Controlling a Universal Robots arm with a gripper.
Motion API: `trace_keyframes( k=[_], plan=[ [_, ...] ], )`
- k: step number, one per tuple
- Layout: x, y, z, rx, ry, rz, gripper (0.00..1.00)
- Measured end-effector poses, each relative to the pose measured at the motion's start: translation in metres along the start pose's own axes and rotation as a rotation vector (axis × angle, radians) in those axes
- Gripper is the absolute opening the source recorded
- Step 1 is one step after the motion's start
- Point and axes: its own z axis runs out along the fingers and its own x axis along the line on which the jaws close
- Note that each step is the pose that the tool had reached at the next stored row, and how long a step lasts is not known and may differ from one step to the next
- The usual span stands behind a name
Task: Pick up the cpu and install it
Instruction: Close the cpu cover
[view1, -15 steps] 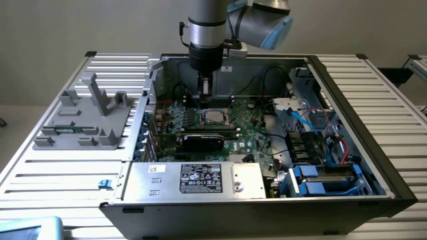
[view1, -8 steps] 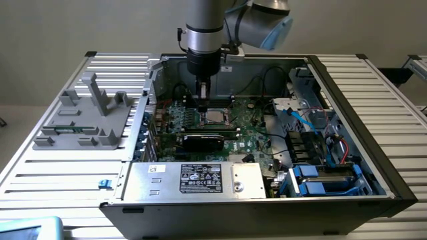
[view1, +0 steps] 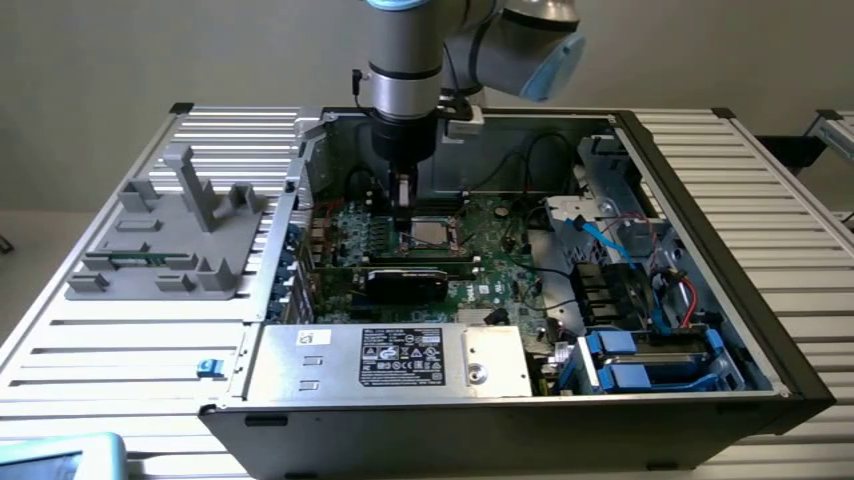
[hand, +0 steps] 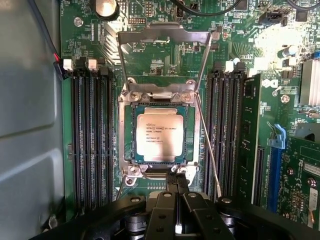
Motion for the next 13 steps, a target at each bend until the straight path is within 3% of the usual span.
trace_keyframes(
  k=[6,13],
  plan=[
    [0.001,0.0002,0.0105,0.0001,0.0001,0.0,0.11],
    [0.002,0.0002,0.0149,0.0001,0.0002,0.0,0.11]
  ],
)
